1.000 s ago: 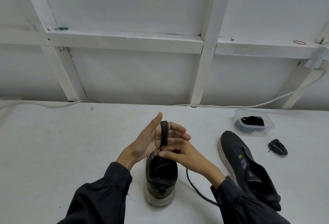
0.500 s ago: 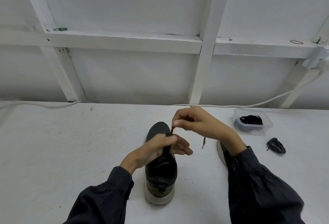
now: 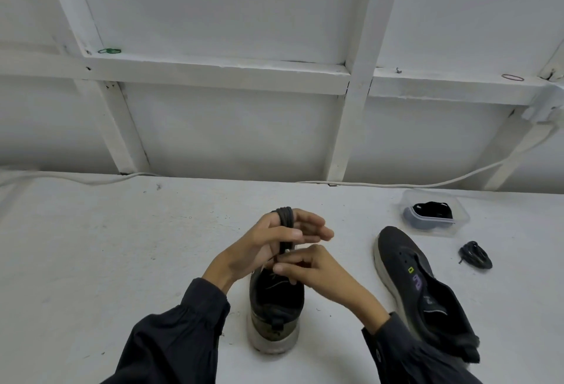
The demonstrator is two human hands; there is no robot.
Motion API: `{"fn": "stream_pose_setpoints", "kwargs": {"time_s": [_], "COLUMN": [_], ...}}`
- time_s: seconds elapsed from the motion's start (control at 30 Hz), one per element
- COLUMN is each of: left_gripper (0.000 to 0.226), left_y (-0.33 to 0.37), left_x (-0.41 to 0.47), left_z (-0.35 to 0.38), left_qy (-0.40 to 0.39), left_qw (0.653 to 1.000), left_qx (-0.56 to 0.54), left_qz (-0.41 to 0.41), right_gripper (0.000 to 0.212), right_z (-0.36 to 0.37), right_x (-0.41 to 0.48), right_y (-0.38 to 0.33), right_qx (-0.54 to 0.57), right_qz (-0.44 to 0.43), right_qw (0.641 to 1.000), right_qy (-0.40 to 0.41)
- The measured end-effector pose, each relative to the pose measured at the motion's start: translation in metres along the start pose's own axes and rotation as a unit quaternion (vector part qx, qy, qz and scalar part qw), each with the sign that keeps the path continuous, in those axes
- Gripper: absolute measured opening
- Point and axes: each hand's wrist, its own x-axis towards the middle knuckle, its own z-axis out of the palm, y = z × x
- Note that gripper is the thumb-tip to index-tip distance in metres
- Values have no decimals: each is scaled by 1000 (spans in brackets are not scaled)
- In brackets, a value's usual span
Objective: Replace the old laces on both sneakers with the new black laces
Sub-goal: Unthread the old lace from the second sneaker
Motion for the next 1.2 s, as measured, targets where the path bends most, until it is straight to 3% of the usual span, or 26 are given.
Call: {"fn": "stream_pose_setpoints", "kwargs": {"time_s": [0.17, 0.37, 0.53, 0.73, 0.87, 0.97, 1.2], "left_gripper": [45, 50, 44, 38, 31, 29, 49], "left_y": [-3, -12, -14, -12, -6, -7, -8], "left_x": [0, -4, -6, -7, -7, -7, 1], "left_z": [-10, -7, 2, 12, 14, 13, 24], "left_qy": [12, 9, -46, -71, -90, -80, 20], "left_qw": [999, 998, 994, 994, 993, 994, 996], "left_qx": [31, 45, 76, 54, 38, 45, 48], "left_qz": [-20, -53, -56, -70, -67, -61, -70], "right_gripper": [20, 14, 22, 7, 26, 36, 29], "right_z": [-25, -59, -64, -60, -42, -29, -5], "right_x": [-13, -7, 8, 21, 17, 13, 14], "right_y": [-21, -46, -56, -44, -26, -23, -23], "right_qx": [-96, -188, -227, -4, 155, 212, 262], "right_qz": [-34, -65, -107, -78, -48, -42, -30], "right_qw": [993, 980, 968, 997, 987, 976, 951], "right_qy": [-52, -17, 29, 13, -16, 39, 159]}}
